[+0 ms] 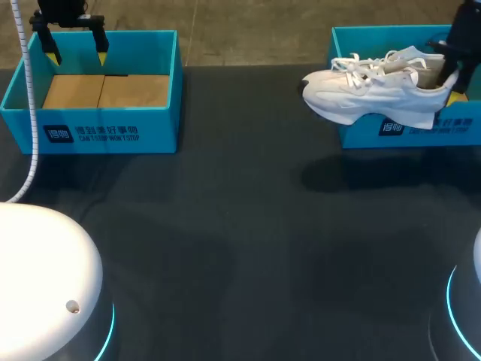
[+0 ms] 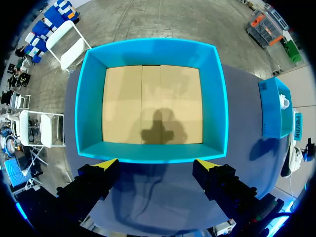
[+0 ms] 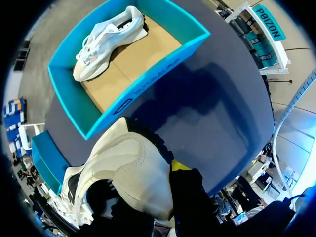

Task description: Take the shoe out of the shoebox, open the shoe tongue, remove and reinsert the insole, then place the shoe into the shoebox

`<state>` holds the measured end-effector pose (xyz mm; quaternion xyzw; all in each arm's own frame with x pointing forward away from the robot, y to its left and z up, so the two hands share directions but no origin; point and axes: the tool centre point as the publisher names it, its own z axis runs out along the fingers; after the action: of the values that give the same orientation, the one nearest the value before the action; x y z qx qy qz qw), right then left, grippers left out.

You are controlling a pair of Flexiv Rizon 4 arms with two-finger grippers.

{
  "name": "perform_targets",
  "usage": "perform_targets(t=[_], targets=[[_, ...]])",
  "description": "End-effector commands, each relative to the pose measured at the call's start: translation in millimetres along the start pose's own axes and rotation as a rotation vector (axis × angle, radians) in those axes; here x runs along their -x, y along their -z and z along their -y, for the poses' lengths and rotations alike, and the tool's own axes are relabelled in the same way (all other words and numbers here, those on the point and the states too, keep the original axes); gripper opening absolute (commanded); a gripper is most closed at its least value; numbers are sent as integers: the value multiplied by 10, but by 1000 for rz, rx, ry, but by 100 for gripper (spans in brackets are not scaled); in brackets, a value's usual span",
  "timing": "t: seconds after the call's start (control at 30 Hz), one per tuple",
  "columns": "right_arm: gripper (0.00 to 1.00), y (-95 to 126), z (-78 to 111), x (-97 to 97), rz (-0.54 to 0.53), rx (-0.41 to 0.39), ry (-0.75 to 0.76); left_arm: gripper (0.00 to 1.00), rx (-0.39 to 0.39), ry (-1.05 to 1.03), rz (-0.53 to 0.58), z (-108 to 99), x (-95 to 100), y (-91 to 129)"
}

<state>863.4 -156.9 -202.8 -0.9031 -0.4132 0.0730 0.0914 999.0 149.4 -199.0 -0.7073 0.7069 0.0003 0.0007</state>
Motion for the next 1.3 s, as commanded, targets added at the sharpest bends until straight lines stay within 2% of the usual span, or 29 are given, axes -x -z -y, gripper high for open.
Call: perform_targets(t=[0.03,0.23,0.43,0.57,0.93,1.03,1.3], targets=[[0,11,14,16,-7,3,-1,100,0,0,-1,2,2,-3],[0,11,14,16,-7,3,-1,100,0,0,-1,2,2,-3],[0,-250,457,9,-65,54,-2,100,0,0,-1,2,2,-3],[0,-435,738,15,-68,67,85,100,0,0,-1,2,2,-3],[0,-799,1217,-41,-24,98,136,100,0,0,-1,2,2,-3],[0,-908,1327,-62,-32,78,156,100,0,0,-1,2,2,-3],[0,-908,1327,-62,-32,78,156,100,0,0,-1,2,2,-3]])
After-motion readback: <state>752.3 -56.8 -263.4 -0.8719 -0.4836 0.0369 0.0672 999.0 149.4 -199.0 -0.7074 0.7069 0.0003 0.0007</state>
